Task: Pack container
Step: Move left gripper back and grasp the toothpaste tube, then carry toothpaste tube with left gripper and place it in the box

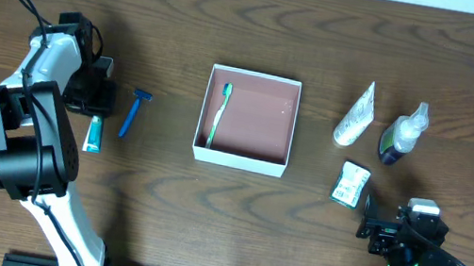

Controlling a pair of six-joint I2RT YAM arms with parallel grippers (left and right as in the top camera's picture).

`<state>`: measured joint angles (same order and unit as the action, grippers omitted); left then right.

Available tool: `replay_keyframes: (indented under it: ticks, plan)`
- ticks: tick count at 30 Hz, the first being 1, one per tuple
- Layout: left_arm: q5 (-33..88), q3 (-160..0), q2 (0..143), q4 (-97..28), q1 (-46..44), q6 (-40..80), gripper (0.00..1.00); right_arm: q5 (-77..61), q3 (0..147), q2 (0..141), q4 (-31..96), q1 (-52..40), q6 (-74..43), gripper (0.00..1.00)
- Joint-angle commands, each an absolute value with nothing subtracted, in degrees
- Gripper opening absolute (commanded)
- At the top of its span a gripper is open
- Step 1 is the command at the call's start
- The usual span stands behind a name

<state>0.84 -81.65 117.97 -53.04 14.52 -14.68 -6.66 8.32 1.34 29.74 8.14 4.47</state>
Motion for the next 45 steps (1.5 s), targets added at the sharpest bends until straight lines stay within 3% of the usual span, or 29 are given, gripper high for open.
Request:
replay_keyframes:
  ticks: [1, 5, 23, 38, 45]
  plan:
    - [1.1, -81.03, 118.32, -54.28, 14.83, -14.26, 0.14, -6.9, 8.19, 1.13, 29.78, 8.51, 5.21, 0.99]
    - [1.1, -81.12, 118.21, -54.92, 14.83, -12.67, 0.08, -6.9, 8.19, 1.13, 29.78, 8.51, 5.21, 0.99]
    - [5.54, -81.67, 99.31, -56.27, 9.74, -11.03, 0.06, -6.9, 8.19, 1.13, 29.78, 8.51, 5.21, 0.99]
    - [11.57, -81.67, 86.87, -54.5, -13.19, -1.76, 0.06, -6.9, 8.19, 1.13, 29.78, 8.51, 5.21, 0.99]
    - [11.49, -81.58, 89.41, -44.23, -23.53, 1.93, 0.06, -6.9, 8.19, 1.13, 29.78, 8.51, 5.21, 0.99]
